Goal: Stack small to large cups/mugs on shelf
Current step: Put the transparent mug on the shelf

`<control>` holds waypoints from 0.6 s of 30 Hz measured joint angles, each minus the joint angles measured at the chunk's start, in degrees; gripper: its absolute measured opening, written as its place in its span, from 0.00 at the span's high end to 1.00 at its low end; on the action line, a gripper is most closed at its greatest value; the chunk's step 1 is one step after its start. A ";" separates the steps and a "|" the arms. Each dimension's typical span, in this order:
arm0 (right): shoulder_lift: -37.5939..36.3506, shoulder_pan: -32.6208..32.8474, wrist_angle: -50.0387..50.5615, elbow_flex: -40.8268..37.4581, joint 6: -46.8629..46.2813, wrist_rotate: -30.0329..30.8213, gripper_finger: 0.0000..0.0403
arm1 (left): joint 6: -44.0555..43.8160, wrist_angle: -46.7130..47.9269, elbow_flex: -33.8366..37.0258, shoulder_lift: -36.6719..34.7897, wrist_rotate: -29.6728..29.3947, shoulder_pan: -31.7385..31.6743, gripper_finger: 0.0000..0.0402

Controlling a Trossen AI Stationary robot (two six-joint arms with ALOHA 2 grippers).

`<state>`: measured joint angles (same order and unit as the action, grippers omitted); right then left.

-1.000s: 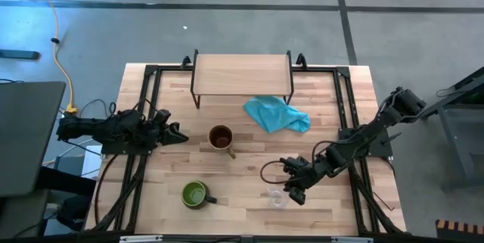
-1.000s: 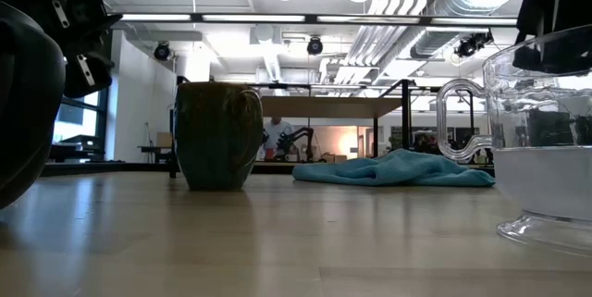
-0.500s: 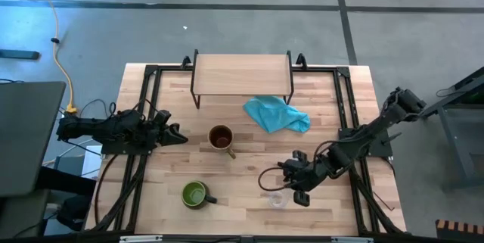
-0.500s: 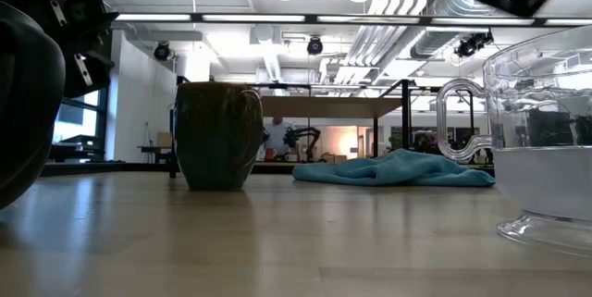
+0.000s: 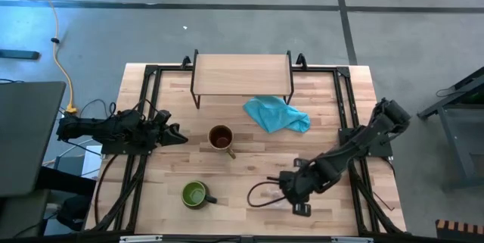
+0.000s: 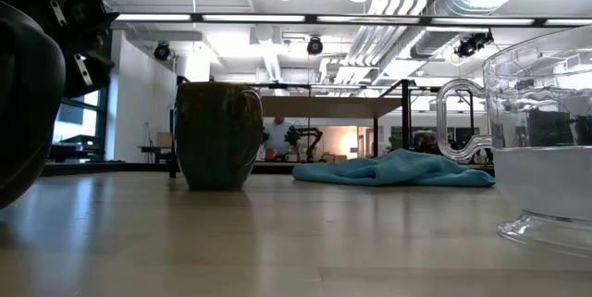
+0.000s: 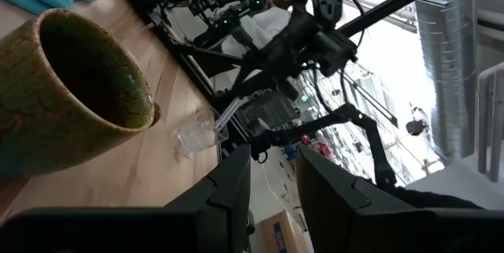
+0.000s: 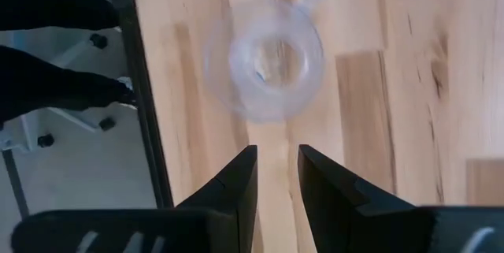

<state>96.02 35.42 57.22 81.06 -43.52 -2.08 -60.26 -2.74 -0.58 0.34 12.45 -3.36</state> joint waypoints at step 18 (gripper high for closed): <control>6.52 -2.79 -0.87 4.15 -3.87 5.90 0.79 | 1.46 -0.02 0.00 0.01 1.52 0.01 0.78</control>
<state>102.54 32.63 56.35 85.21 -47.39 3.81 -58.80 -2.77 -0.58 0.35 13.96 -3.34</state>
